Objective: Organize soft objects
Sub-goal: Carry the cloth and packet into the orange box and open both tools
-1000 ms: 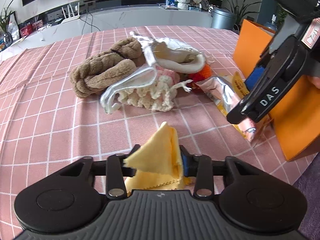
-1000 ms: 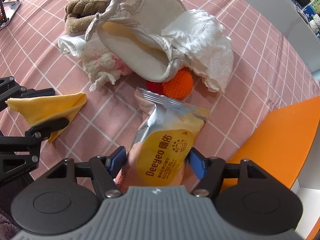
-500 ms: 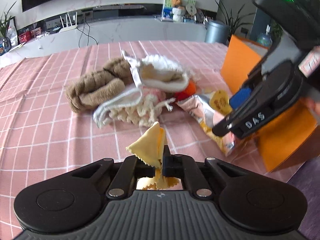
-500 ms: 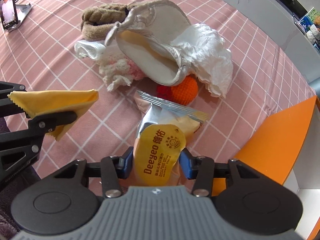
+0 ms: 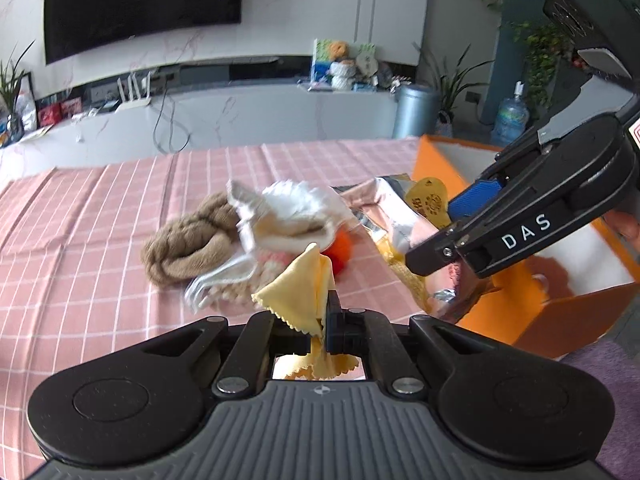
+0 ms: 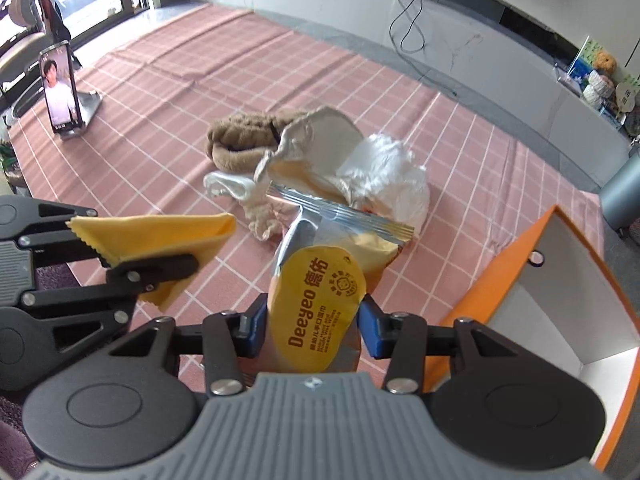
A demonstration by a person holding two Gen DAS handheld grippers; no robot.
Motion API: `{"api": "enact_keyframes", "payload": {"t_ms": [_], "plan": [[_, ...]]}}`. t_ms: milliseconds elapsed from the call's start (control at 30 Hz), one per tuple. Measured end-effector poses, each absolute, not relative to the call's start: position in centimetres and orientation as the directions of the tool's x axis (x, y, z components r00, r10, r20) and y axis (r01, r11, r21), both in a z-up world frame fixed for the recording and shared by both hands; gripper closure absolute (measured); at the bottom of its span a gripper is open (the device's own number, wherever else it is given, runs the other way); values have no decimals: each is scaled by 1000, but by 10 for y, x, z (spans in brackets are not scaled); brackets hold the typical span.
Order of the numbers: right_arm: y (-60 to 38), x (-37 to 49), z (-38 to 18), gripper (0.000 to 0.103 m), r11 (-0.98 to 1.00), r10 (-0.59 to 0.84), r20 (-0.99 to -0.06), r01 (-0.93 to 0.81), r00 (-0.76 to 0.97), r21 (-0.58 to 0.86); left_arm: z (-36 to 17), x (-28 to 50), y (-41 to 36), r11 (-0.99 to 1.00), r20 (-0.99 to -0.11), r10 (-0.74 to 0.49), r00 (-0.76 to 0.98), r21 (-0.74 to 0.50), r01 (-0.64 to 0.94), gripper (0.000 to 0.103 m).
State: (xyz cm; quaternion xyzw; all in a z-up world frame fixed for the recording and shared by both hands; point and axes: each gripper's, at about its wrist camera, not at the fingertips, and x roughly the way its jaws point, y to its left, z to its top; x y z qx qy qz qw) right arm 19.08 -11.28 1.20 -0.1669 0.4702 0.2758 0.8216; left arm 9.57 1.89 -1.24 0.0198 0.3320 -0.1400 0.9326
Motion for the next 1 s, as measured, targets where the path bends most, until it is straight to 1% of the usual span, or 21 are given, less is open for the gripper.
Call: {"api": "enact_keyframes", "payload": {"t_ms": [200,300,400,533,700,833,1000], "plan": [[-144,171,47,58,816,321,-822,-578,471,-12,10,91,-1,939,-581,-300,756,-38,343,97],[-160,160,59,58,829,288,-807,-556,516,-59,19,94,-15,923,-566,-340,751,-46,382,97],[-180,154,68,58,850,262,-797,-522,544,-77,28,98,-30,907,-553,-367,748,-34,420,97],[-208,150,73,58,874,210,-793,-473,572,-110,36,110,-51,880,-544,-422,725,-53,472,97],[-241,152,67,58,883,140,-803,-439,580,-163,39,130,-82,842,-555,-470,686,-49,537,97],[-266,164,52,58,890,87,-825,-416,558,-188,36,146,-108,801,-572,-516,638,-58,596,97],[-289,188,28,58,895,43,-849,-398,527,-202,28,170,-140,759,-601,-538,591,-42,649,97]]}}
